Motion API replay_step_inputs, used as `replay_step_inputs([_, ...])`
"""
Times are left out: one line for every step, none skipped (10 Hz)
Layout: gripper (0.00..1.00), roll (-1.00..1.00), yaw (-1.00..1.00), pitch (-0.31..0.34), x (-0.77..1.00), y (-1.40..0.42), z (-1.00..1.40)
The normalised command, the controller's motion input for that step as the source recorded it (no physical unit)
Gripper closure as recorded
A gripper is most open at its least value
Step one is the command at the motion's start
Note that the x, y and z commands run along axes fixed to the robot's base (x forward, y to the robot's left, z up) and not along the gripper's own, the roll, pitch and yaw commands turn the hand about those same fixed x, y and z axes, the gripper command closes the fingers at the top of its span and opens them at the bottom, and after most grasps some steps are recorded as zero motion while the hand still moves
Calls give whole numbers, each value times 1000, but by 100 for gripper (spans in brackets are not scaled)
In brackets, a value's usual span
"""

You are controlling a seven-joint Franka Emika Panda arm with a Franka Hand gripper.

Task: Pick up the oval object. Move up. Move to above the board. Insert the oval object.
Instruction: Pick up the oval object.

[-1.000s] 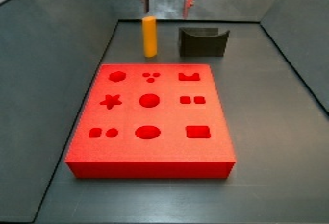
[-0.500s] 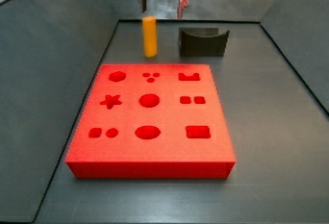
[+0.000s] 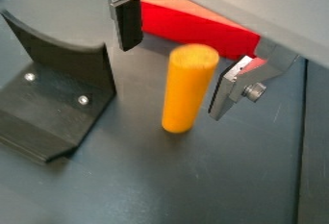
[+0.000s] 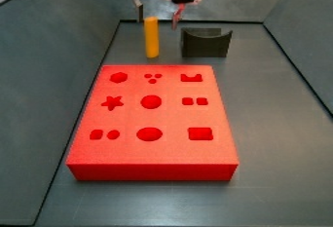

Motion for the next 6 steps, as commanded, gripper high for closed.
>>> replay_step_inputs([0,0,-231,-26,-414,-40,-71])
replay_step_inputs([0,0,-120,-61,-214,0,0])
replay_step_inputs([0,17,0,-20,-111,-26,0])
replay_step_inputs([0,64,0,-7,-137,-43,0])
replay_step_inputs([0,74,0,0,0,-40,3])
replay_step_inputs([0,0,0,0,23,0,0])
